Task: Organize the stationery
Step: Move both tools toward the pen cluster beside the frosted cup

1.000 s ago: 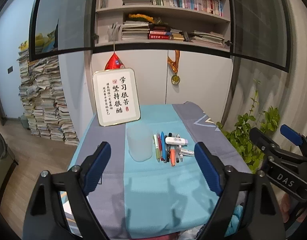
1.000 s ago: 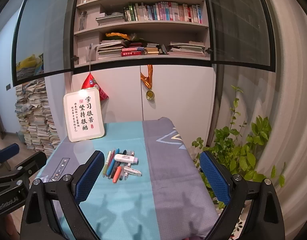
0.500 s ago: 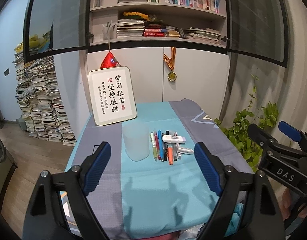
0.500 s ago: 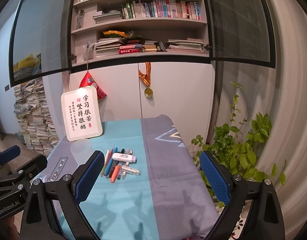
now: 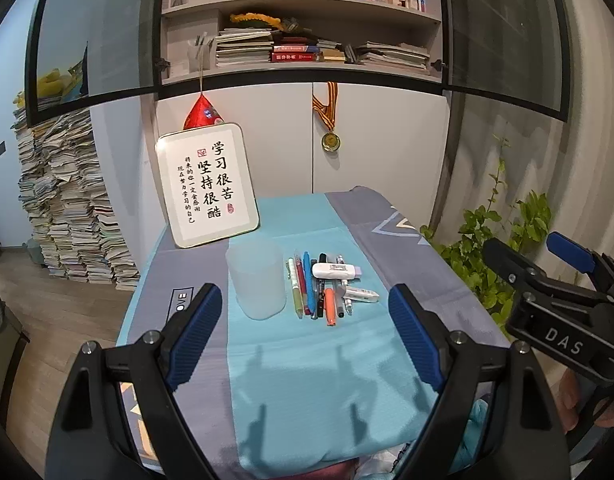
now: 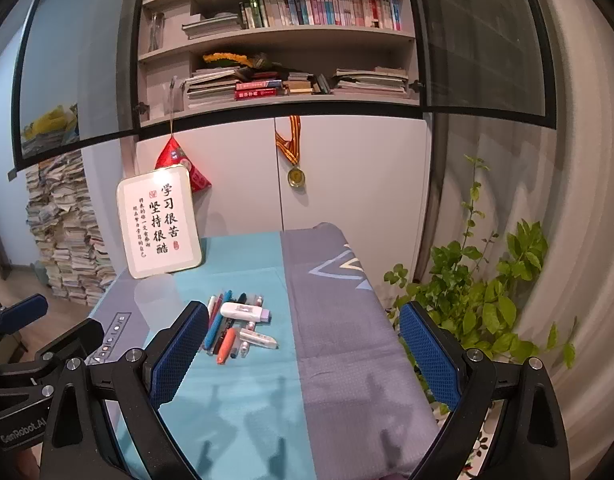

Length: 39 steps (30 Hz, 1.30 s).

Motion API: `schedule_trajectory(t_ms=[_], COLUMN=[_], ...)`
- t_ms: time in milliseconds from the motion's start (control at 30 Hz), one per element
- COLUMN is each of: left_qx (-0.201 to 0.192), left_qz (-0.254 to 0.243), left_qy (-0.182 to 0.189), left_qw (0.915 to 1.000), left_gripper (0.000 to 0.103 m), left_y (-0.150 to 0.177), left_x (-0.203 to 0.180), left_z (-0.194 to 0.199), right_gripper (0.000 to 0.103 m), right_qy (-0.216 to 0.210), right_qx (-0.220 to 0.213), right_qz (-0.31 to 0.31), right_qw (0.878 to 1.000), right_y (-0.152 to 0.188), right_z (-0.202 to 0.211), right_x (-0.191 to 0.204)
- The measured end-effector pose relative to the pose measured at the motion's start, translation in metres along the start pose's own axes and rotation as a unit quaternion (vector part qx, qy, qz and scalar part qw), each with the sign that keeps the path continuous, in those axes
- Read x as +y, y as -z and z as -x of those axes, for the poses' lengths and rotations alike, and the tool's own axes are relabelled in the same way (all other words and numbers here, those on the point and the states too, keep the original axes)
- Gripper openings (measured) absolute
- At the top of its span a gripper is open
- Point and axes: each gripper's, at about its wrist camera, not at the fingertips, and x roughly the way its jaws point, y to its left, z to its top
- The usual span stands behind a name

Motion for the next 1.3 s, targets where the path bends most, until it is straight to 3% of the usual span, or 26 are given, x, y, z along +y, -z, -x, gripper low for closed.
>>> schedule_trajectory(t_ms=[233, 433, 567, 667, 767, 933, 1300], left_qx=[0.009, 0.034, 0.07, 0.101, 0.124, 0.163, 0.212], left_qz=[-0.01, -0.011, -0.012, -0.009, -0.012, 0.0, 0.025], left_qy=[0.008, 0.021, 0.037, 0.058, 0.072, 0.102, 0.085], left_qw=[0.9999, 0.9991, 0.9968, 0.9931, 0.9896, 0.9814, 0.9732], left_gripper=[0.078, 0.055, 0.034, 0.023, 0.018, 0.018, 0.017], left_y=[0.0, 0.003, 0.014, 0.023, 0.032, 0.041, 0.049], left_x=[-0.006, -0.008, -0.006, -0.005, -0.006, -0.003, 0.022], left_z=[-0.01, -0.026, -0.047, -0.064, -0.082, -0.111, -0.172], right_gripper=[0.096, 0.094, 0.057, 0.04, 0.036, 0.036, 0.036], right_qy=[0.007, 0.0, -0.016, -0.041, -0.076, -0.12, -0.175], right_qx=[0.0, 0.001, 0.006, 0.039, 0.079, 0.143, 0.211], right_qz=[0.013, 0.008, -0.004, -0.008, -0.01, -0.013, -0.001], right_qw=[1.0, 1.0, 1.0, 0.998, 0.994, 0.982, 0.962], right_y=[-0.002, -0.004, -0.002, 0.002, 0.012, 0.03, 0.049], right_z=[-0.004, -0.012, -0.02, -0.037, -0.058, -0.095, -0.155], right_x=[0.005, 0.001, -0.005, -0.006, -0.004, 0.0, 0.021])
